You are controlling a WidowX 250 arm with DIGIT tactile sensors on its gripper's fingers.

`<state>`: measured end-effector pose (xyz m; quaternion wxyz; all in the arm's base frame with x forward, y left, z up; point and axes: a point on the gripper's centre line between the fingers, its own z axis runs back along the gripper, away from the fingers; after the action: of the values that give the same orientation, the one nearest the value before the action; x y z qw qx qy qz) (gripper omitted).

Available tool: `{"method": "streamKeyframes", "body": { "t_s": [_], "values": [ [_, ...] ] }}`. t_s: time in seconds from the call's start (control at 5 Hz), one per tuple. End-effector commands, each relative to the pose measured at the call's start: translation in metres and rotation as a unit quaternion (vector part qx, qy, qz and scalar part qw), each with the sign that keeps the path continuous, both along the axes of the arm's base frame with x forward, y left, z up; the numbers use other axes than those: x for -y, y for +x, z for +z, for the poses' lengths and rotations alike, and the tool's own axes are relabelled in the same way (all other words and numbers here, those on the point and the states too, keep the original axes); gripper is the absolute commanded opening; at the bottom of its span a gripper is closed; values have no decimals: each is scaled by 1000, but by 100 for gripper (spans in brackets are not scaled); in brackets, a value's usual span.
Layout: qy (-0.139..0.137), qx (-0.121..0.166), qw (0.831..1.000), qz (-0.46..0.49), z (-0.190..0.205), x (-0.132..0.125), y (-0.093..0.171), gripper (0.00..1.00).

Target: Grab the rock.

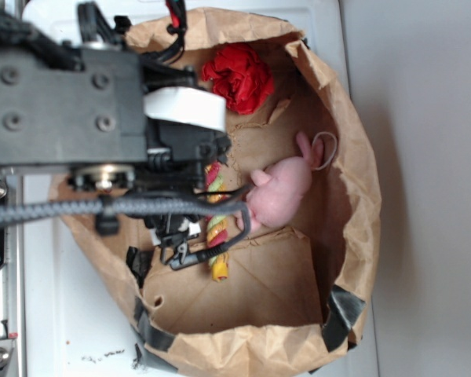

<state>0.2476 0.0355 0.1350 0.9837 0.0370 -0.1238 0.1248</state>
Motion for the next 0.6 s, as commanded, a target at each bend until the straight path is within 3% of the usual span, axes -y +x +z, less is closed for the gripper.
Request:
{"method": "streamKeyframes", "body": {
  "t_s": [0.0, 0.2, 0.4],
  "values": [
    [5, 24, 1000, 5, 14, -4, 2, 100],
    [5, 24, 1000, 5, 14, -4, 2, 100],
    [1, 10, 997, 71, -6, -8, 24, 100]
  ]
}}
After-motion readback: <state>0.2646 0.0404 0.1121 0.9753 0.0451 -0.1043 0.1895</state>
